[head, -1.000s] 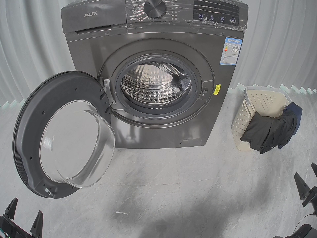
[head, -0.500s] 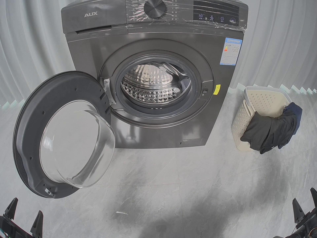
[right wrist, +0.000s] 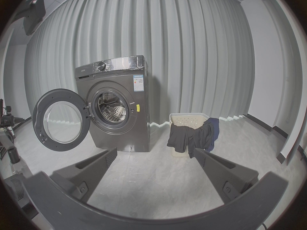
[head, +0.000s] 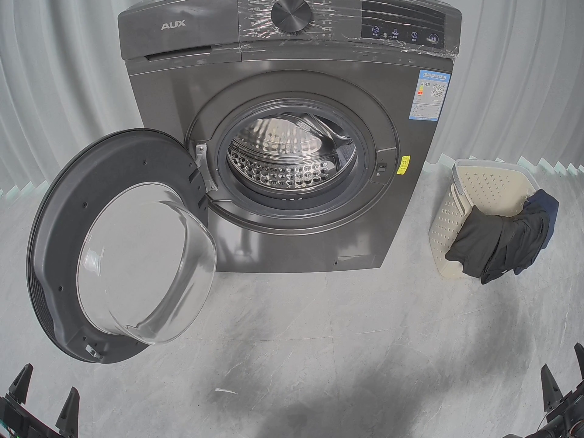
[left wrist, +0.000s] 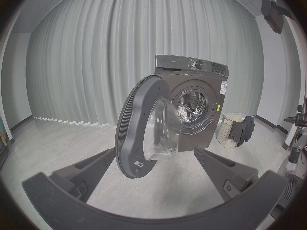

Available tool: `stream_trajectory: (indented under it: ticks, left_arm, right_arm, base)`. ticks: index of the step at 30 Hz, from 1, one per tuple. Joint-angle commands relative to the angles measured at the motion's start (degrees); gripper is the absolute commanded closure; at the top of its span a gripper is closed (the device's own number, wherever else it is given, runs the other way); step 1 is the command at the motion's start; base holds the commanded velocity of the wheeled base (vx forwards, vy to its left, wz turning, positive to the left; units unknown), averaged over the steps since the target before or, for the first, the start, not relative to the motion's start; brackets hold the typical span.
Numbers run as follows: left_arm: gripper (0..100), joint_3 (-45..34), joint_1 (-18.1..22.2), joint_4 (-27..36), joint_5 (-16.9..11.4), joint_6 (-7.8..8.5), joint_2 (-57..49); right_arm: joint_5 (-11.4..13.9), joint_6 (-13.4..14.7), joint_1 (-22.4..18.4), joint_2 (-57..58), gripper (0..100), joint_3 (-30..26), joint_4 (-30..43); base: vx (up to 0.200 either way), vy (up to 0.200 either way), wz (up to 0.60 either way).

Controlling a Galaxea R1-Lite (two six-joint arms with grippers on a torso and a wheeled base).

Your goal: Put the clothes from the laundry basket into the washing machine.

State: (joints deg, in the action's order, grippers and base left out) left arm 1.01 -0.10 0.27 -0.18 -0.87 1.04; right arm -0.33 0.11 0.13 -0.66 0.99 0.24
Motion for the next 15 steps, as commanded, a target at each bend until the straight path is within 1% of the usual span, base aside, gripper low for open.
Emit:
stream_trajectory:
  ticks: [1, 15]
  left_arm:
    - [0, -0.92, 0.01, 0.00, 0.01, -0.01, -1.04]
    - [0, -1.01, 0.01, 0.00, 0.01, 0.07, -1.04]
  right_arm:
    - [-0.02, 0.07, -0.05, 0.66, 0, -0.90, 0.02]
    - [-0.02, -0.02, -0.05, 0.66, 0, -0.90, 0.02]
  base:
    - [0.000, -0.200, 0.00]
    - [0.000, -0.200, 0.00]
